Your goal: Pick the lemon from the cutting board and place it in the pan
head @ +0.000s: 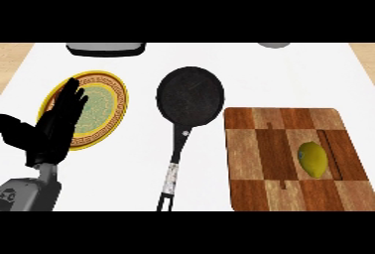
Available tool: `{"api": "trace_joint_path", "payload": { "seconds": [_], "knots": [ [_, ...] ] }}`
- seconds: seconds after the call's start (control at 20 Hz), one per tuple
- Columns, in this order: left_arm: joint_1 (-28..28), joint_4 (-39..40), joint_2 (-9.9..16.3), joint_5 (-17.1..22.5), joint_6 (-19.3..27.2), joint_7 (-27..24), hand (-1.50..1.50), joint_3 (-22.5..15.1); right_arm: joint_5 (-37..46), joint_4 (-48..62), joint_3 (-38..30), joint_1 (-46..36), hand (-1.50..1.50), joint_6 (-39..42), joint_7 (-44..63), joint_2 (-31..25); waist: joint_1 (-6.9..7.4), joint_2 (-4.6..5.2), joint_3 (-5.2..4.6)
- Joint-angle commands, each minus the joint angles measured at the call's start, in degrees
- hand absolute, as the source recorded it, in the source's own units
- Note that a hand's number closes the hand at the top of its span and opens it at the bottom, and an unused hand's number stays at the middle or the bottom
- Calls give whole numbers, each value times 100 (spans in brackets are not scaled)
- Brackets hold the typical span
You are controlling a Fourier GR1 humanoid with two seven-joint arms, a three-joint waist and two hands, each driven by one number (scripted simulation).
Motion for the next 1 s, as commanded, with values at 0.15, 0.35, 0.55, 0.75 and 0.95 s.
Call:
{"api": "trace_joint_path", "payload": {
  "seconds": [0.15, 0.35, 0.55, 0.75, 0.95],
  "knots": [
    [61, -59, 34, -1, -118, 23, 0, 132, 987, -175, 1116, -337, -150, 444, 931, -241, 53, 5, 3],
    [-96, 245, -267, -280, -4, -150, 0, -171, 1051, -129, 1758, -598, -150, 1316, 1455, -548, 63, 29, 0],
    [201, -693, -51, -218, 83, 518, 0, 81, 1113, -625, 1679, -613, -150, 1669, 1844, -301, -12, -22, 6],
    [-194, 20, -183, -241, -22, 272, 0, 288, 1720, -1038, 1833, -402, -150, 1740, 1882, -355, -57, -15, 6],
    [28, -249, -98, -154, -213, 364, 0, 378, 2211, -1789, 1912, -117, -150, 1725, 2432, -244, -72, -26, 6]
  ]
}}
